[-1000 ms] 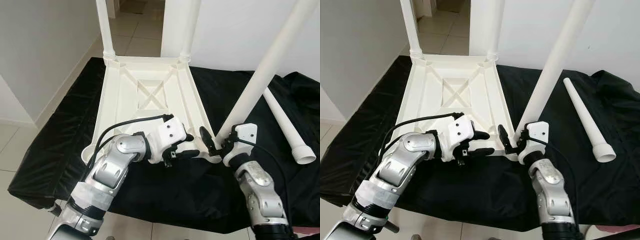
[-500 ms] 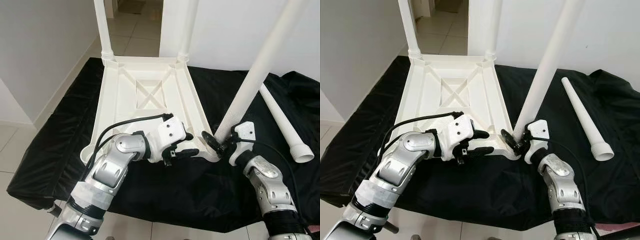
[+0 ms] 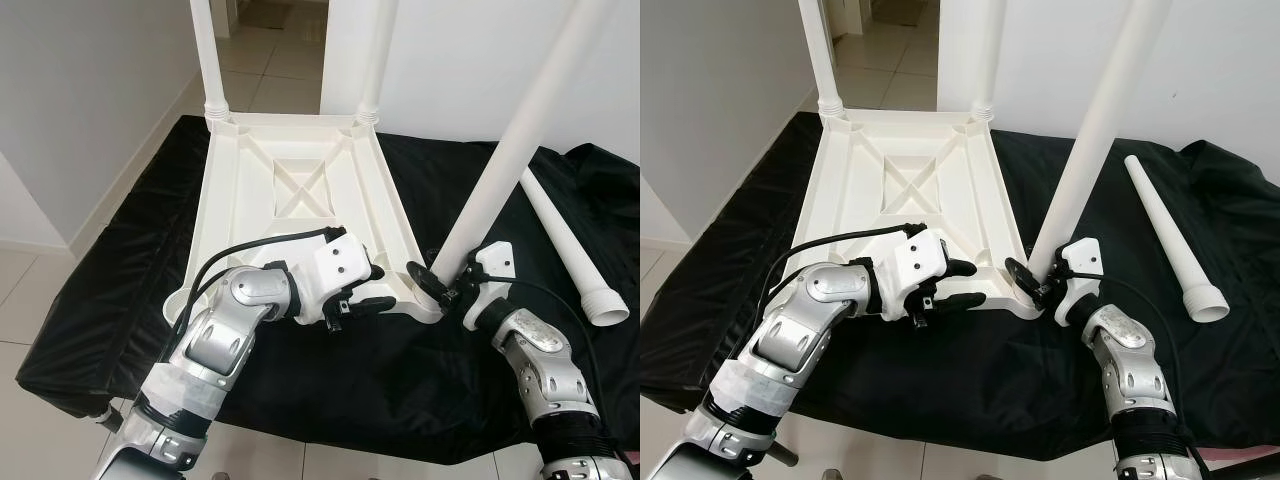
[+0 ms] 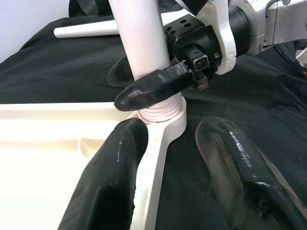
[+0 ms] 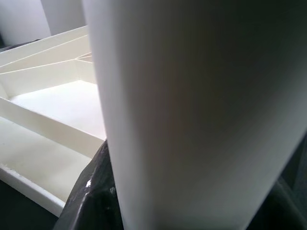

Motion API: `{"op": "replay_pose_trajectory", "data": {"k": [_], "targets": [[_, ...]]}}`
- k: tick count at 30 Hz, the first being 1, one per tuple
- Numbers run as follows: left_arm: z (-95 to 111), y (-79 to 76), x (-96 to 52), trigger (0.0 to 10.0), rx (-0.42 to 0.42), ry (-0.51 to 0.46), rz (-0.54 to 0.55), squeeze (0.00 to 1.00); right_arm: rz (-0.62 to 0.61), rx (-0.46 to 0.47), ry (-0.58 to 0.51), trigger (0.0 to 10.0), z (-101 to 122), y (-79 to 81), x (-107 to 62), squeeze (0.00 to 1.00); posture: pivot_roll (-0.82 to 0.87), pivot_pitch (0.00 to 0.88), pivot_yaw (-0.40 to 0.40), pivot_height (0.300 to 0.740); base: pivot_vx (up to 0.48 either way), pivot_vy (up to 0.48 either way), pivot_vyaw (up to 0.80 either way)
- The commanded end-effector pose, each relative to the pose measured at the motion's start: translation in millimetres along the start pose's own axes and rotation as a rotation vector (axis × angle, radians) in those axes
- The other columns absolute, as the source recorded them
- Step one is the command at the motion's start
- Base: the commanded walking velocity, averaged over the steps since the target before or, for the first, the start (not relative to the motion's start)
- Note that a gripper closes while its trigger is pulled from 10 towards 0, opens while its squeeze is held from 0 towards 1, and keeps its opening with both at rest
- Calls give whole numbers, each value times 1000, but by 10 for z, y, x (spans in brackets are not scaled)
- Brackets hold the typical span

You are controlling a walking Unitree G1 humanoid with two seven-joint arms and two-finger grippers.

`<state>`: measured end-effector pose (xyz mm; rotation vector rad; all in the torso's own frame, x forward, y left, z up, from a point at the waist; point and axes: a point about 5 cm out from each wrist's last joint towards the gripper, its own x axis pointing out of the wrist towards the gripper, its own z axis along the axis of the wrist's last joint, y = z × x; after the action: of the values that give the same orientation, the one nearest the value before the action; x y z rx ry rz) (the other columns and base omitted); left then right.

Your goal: Building children table

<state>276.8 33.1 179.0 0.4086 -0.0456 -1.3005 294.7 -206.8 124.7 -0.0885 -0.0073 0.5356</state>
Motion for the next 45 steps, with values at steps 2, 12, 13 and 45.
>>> {"op": "replay_pose_trajectory", "data": {"k": [2,12,13,45], "targets": [[-10,79,3,10000,7,8,129,0,-32,33,24,10000,-55,-8,-42,0,-59,0,-34,740,0,0,0],[-18,58,-4,10000,1,8,127,0,-366,142,85,10000,-173,323,29,0,-54,0,-40,740,0,0,0],[-18,58,-4,10000,1,8,127,0,-366,142,85,10000,-173,323,29,0,-54,0,-40,740,0,0,0],[-22,25,14,10000,5,5,119,0,-694,225,8,10000,-9,693,121,1000,-48,0,-54,740,0,0,0]]}}
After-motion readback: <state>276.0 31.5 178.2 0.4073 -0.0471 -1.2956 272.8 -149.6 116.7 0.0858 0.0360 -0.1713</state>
